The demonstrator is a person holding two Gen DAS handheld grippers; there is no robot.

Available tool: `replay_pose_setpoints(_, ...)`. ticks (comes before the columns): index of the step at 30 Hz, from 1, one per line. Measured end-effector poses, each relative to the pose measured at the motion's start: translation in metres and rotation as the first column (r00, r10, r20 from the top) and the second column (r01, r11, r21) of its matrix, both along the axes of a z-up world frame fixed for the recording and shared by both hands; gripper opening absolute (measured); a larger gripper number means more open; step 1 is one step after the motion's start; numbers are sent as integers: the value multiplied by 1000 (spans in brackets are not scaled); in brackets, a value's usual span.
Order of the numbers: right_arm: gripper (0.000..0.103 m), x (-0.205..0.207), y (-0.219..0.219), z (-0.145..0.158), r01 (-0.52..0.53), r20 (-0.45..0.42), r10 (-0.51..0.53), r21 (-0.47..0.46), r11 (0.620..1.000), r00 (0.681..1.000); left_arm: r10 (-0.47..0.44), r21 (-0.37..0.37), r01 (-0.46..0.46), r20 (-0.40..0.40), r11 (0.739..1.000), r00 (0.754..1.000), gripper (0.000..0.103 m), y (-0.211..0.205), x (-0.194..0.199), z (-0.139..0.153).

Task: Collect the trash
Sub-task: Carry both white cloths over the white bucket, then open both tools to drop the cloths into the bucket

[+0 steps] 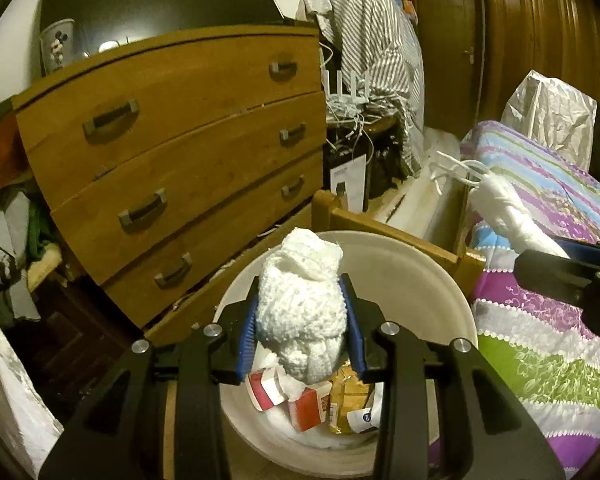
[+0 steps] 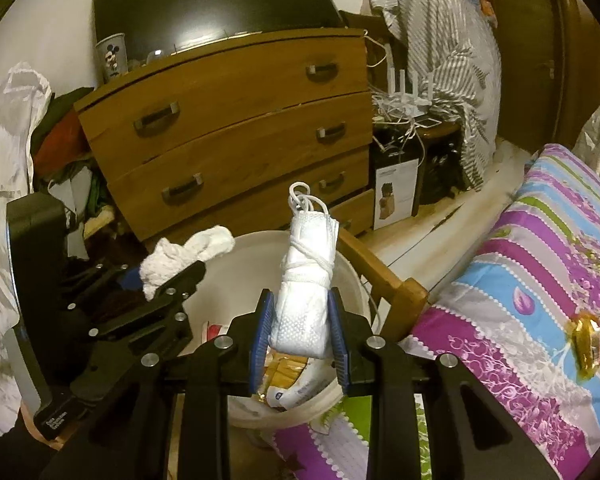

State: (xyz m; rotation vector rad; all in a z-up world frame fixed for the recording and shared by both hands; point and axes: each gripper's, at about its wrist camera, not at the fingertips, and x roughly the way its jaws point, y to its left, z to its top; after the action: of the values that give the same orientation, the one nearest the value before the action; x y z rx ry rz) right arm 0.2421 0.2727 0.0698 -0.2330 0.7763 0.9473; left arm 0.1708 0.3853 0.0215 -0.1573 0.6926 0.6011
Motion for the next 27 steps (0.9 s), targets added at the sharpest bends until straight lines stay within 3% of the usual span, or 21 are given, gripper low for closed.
replay_pose_setpoints(13,29,2,17,-18,-23,-13,23,-35,999,1000,-18,-21,18,-24,1000,1000,35,6,6,-14)
replay_pose_setpoints(27,29,2,22,-15,-39,-2,39,-36,999,999,-20,-26,20,-27,999,999,35,8,7,-19)
